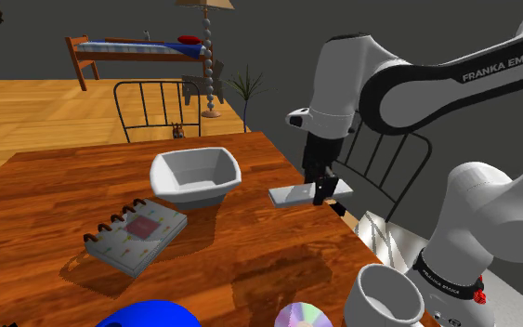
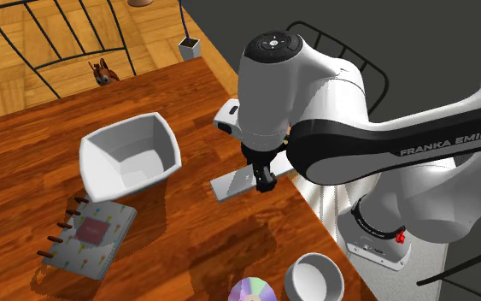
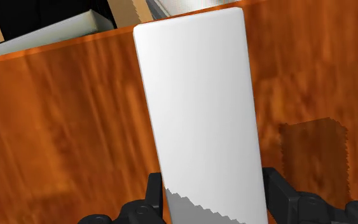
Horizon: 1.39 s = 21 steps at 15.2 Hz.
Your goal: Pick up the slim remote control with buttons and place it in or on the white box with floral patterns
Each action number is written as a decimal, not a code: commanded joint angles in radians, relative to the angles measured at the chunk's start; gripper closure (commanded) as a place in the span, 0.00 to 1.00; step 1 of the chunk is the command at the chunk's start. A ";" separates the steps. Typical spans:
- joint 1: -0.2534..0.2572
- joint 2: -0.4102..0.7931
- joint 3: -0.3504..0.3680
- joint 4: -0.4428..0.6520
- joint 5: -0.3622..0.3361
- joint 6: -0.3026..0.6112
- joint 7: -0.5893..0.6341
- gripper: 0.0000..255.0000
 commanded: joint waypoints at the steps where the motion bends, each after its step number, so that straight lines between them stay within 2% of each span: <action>1: 0.000 -0.011 -0.002 0.022 -0.001 -0.033 -0.001 1.00; 2: 0.000 -0.012 -0.002 0.023 -0.001 -0.035 -0.001 1.00; 11: 0.003 0.357 0.087 0.336 -0.020 0.022 0.114 1.00; 21: 0.033 0.751 0.145 0.782 -0.119 -0.042 0.249 1.00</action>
